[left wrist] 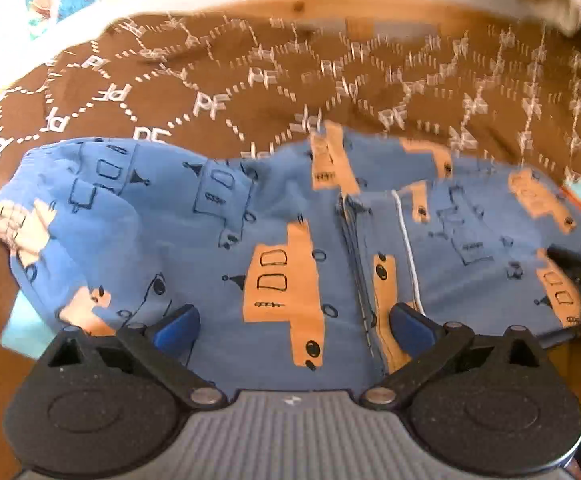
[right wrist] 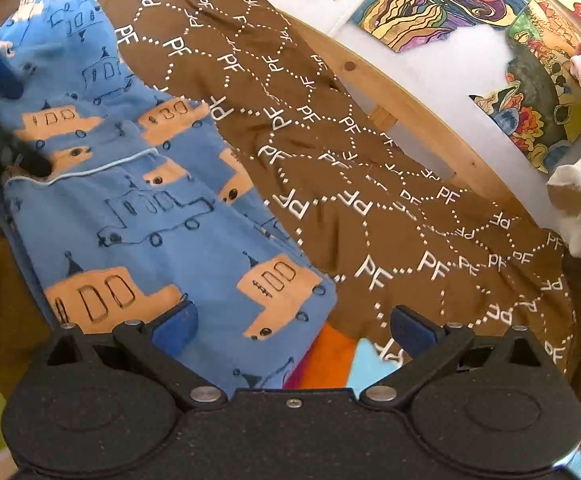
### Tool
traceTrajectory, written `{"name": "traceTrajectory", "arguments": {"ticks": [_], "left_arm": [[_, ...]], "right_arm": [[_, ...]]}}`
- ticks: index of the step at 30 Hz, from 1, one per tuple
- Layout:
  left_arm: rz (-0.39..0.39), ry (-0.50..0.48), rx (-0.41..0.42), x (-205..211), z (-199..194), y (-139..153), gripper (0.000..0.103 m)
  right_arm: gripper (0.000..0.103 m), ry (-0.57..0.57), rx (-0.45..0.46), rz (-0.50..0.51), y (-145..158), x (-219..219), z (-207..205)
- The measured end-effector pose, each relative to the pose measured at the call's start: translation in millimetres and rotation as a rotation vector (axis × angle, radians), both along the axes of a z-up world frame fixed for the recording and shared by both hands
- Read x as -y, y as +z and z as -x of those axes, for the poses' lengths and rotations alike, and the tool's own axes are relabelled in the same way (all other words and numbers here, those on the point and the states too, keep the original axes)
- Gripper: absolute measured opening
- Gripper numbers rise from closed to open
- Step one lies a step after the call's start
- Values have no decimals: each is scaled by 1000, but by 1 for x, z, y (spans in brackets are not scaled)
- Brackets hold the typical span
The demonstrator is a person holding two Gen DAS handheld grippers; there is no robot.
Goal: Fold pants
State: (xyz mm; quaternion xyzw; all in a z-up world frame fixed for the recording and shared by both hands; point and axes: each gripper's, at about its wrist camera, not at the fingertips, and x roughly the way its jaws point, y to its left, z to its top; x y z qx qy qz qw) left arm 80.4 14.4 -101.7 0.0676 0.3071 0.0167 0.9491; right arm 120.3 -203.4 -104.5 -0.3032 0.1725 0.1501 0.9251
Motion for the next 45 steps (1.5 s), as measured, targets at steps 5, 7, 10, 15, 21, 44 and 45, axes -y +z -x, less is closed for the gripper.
{"name": "traceTrajectory", "arguments": {"ticks": [5,7,10,15,21,44,45], "left_arm": [[13,-19,-7,-6,0,8,102],[14,-20,0,-8,6,15,103],[-41,-21,76,-13,23,33,103],[-116,66,195,-40,41,58,103],[111,260,134,-110,19,70,100],[109,348,113,-134,-2,76,42],[113,352,110,-135,-3,76,42]], "right_arm": [[102,-8,-37,-66,0,8,-9],[102,-16,-41,-78,5,6,-11],[102,-9,11,-121,15,4,-3],[102,28,63,-209,34,-6,-3],[102,117,-25,-242,27,-27,-2],[102,261,-110,-231,35,-153,-158],[102,246,-140,-267,37,-147,-165]]}}
